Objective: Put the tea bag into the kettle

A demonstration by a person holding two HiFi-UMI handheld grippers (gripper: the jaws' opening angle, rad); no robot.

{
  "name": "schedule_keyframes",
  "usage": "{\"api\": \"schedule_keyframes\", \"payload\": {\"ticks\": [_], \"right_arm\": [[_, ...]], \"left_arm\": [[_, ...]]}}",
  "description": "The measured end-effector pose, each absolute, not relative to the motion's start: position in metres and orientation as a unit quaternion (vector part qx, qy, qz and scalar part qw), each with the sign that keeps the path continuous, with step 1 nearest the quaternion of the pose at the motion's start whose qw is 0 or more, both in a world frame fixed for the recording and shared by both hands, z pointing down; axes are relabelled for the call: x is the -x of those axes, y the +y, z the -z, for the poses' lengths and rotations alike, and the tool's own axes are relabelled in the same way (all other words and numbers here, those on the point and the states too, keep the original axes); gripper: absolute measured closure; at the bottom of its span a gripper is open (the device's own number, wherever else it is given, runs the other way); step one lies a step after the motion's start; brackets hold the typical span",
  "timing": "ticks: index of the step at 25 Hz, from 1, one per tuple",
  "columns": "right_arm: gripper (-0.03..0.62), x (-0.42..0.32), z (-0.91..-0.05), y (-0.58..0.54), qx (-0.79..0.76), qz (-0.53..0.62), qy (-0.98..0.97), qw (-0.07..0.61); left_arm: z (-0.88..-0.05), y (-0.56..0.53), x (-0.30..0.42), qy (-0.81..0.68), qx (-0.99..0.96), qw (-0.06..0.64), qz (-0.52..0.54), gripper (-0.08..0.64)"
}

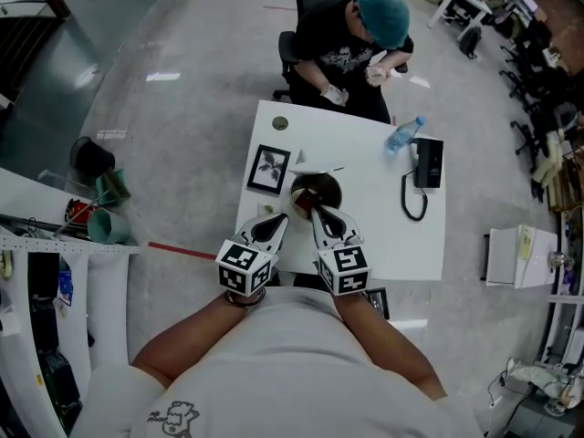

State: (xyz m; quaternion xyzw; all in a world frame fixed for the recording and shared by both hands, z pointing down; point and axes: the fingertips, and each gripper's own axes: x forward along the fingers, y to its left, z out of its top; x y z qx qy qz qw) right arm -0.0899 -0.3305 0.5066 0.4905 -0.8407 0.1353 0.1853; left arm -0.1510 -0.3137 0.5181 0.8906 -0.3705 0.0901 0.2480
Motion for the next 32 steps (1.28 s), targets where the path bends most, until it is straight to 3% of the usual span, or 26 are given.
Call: {"api": "schedule_keyframes", "payload": {"ticks": [16,32], "right_arm": [[0.581,0.060,-0.469,-0.280,-0.450,-0.093,-0.875,0.154],[0.581,-0.047,-0.458,-0.180,-0.392,-0.081,-0.907,0.128]], "left_arm": [[-0.477,-0.264,0.104,-0.393,-0.896,0.193,-0.069,0.551],[-0.458,-0.169,0.003,-0.465,-0.868,0.174,-0.023,0.551]]}}
